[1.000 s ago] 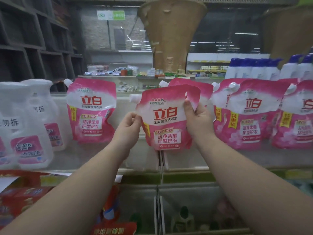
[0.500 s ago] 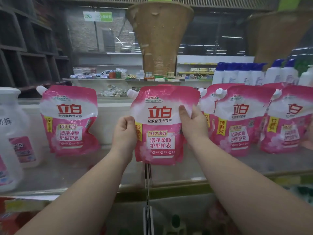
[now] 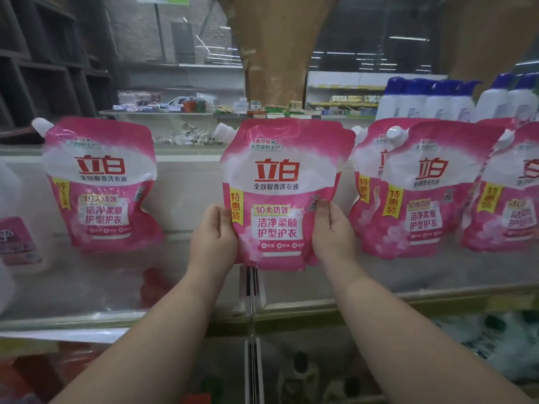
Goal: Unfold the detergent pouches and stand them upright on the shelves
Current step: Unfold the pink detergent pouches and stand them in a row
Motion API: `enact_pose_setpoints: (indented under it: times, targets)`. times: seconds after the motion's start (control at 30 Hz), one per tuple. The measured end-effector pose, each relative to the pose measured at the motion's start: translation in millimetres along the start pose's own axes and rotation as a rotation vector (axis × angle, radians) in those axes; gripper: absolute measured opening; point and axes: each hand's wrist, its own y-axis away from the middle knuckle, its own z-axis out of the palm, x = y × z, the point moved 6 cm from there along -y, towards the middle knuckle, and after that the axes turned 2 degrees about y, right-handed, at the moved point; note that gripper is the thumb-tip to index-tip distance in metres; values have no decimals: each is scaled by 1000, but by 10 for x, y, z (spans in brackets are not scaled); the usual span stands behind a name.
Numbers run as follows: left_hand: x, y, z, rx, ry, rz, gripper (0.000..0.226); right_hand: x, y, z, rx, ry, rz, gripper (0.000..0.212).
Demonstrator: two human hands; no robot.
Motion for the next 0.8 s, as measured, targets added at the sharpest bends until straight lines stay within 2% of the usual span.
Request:
enact_pose_setpoints:
  times: [0.1, 0.47, 0.67, 0.8]
  targets:
    - [30, 28, -13, 19, -49, 10, 31, -2, 11, -4, 12, 9, 4, 46]
    - [41, 28, -47, 49, -119, 46, 29, -13, 24, -26, 28, -55, 38, 40]
    - [71, 97, -5, -32, 6, 8, 17, -18, 19, 4, -12, -189, 79, 37]
    - [129, 114, 12, 12, 6, -24, 19, 1, 35, 51, -58, -300, 188, 37]
